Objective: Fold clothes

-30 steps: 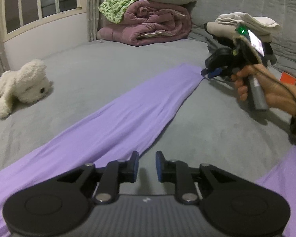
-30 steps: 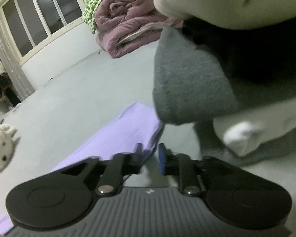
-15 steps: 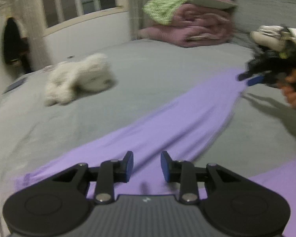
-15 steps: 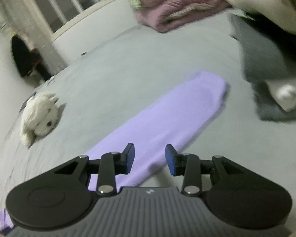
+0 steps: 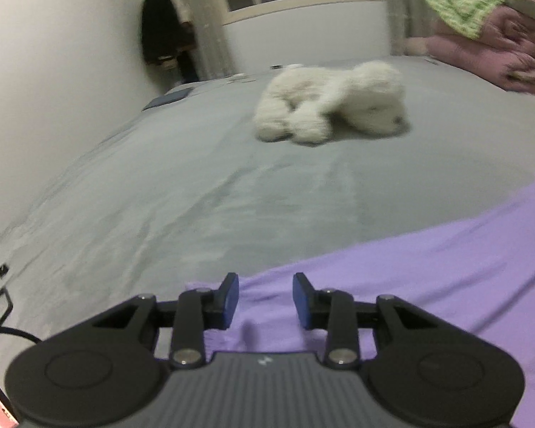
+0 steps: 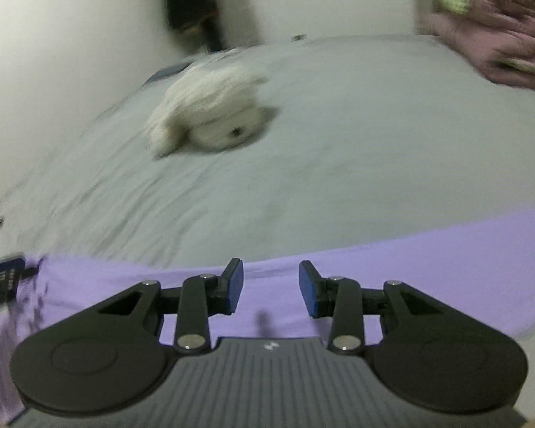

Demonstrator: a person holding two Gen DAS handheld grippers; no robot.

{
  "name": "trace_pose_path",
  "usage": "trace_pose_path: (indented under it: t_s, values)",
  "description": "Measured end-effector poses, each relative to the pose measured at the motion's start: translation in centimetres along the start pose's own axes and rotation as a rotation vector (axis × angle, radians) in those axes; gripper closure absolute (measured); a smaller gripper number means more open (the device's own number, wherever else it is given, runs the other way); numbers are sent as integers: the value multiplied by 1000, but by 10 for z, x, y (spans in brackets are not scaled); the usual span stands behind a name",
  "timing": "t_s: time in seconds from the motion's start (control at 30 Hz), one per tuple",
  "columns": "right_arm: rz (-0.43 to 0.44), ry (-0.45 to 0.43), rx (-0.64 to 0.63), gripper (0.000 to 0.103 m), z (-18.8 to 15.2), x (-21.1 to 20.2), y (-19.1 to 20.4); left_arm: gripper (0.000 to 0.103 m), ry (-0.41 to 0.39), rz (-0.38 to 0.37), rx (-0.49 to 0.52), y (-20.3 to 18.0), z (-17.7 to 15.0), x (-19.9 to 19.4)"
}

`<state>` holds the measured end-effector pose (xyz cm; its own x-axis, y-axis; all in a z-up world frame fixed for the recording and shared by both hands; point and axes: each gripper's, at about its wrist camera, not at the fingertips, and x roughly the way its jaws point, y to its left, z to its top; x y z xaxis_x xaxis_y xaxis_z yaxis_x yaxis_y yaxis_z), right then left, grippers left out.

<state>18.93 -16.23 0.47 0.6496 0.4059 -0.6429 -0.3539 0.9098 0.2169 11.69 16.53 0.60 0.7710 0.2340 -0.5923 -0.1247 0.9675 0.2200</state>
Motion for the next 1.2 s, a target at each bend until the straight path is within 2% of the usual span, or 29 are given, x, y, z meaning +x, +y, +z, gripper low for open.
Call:
trace_pose_path:
  t_s: [0.27, 0.47, 0.57, 0.6, 0.67, 0.7, 0.73, 0.8, 0.9, 1.1, 1.2]
  values:
    - [75, 99, -236, 64, 8, 40, 41, 69, 22, 38, -55, 20, -8, 17]
    - [65, 157, -350, 64, 5, 59, 55, 69, 49, 52, -89, 27, -11, 32]
    - [60, 172, -367, 64, 5, 65, 55, 69, 52, 45, -110, 29, -12, 39]
    - [61, 175, -368, 64, 5, 65, 55, 73, 51, 42, -116, 29, -13, 40]
    - [65, 179, -366, 67, 5, 67, 55, 88, 46, 33, -124, 29, -14, 42]
    - [69, 179, -364, 76, 4, 67, 55, 103, 47, 26, -123, 27, -15, 42]
    - [78, 178, -360, 89, 3, 67, 55, 103, 45, 25, -122, 26, -16, 43]
    - [66, 163, -373, 101, 1, 65, 58, 103, 35, 41, -114, 22, -17, 43]
    - [33, 128, -406, 103, -3, 62, 65, 103, -2, 69, -121, 21, -16, 39]
    - [-40, -22, -393, 103, -1, 53, 70, 103, -89, 125, -160, 29, -14, 31]
    - [-60, -19, -393, 103, -3, 63, 72, 103, -83, 139, -138, 26, -16, 36]
